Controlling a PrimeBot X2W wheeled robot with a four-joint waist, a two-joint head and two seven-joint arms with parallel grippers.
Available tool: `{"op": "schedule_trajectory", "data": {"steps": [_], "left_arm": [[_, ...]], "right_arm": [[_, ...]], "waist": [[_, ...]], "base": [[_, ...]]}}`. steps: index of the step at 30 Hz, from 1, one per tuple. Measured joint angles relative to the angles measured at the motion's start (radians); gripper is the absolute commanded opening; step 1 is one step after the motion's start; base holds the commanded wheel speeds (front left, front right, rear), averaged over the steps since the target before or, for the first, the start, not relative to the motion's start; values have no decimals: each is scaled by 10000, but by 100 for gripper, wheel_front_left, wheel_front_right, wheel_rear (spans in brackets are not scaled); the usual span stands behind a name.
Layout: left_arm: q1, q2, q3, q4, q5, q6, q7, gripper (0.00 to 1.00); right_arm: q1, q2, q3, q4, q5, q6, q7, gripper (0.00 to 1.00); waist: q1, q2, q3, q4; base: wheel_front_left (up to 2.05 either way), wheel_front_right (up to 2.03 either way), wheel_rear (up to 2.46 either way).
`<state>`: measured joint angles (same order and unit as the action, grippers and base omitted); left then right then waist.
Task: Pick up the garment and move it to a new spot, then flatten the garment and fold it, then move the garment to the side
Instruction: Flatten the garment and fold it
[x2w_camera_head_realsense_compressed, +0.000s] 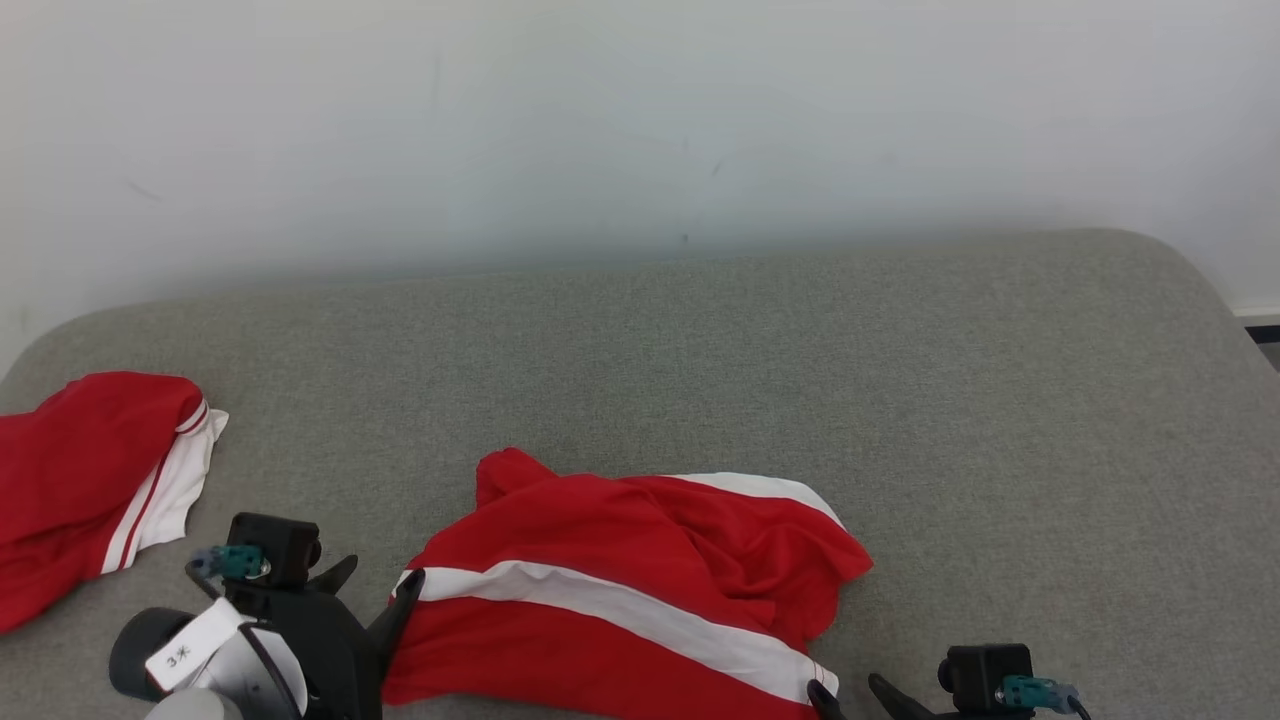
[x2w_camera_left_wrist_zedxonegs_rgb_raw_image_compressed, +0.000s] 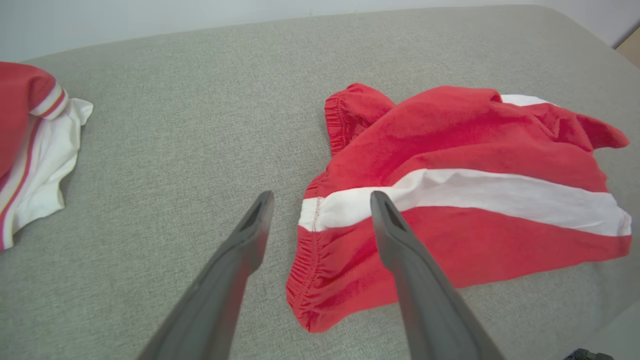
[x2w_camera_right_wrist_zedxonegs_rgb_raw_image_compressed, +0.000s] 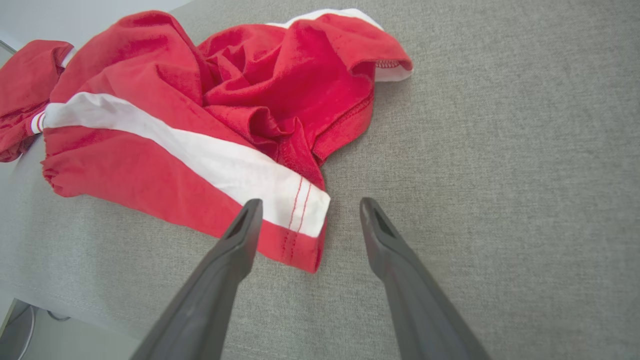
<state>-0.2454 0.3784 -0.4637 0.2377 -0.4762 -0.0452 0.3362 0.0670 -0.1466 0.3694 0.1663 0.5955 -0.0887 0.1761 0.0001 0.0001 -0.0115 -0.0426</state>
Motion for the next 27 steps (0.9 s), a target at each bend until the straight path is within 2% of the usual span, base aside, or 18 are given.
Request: {"op": "schedule_trajectory", "data": {"steps": [5,7,8,11,16,18,21,27], "left_arm": [[-387,-115,-12,715,-247,77,1035,100],[-666,-276,-123,1145,-278,196,1494,100],[-816,-378,-180,1283,-278,199,1684,100],[-1220,-669,-207,1584,-280,332,2021,100],[-1585,-803,-282,2092,-278,405,2502,100],[-1614,-857,-313,2286,-299,401,2631,100],[-1738,-911,-347,2546,-366,357,2811,100],[-1876,-947,-393,2989,-410,263,3091,100]], "right_arm": [[-205,8,8,-79,-50,-100,456,100],[-202,0,-15,-86,-77,-180,610,96],[-202,-8,-21,-104,-81,-182,686,98],[-252,-8,4,-199,-236,-213,901,100],[-450,-6,12,-286,-426,-272,1256,100],[-450,10,25,-240,-433,-291,1415,91],[-451,113,31,-140,-437,-345,1570,99],[-489,236,21,0,-458,-347,1896,99]], "waist": [[0,0,79,-111],[1,0,111,-116],[1,0,113,-97],[0,0,116,-25],[0,0,97,20],[0,0,93,29],[0,0,89,34],[0,0,107,15]], "base": [[0,0,0],[0,0,0],[0,0,0],[0,0,0],[0,0,0],[0,0,0],[0,0,0],[0,0,0]]}}
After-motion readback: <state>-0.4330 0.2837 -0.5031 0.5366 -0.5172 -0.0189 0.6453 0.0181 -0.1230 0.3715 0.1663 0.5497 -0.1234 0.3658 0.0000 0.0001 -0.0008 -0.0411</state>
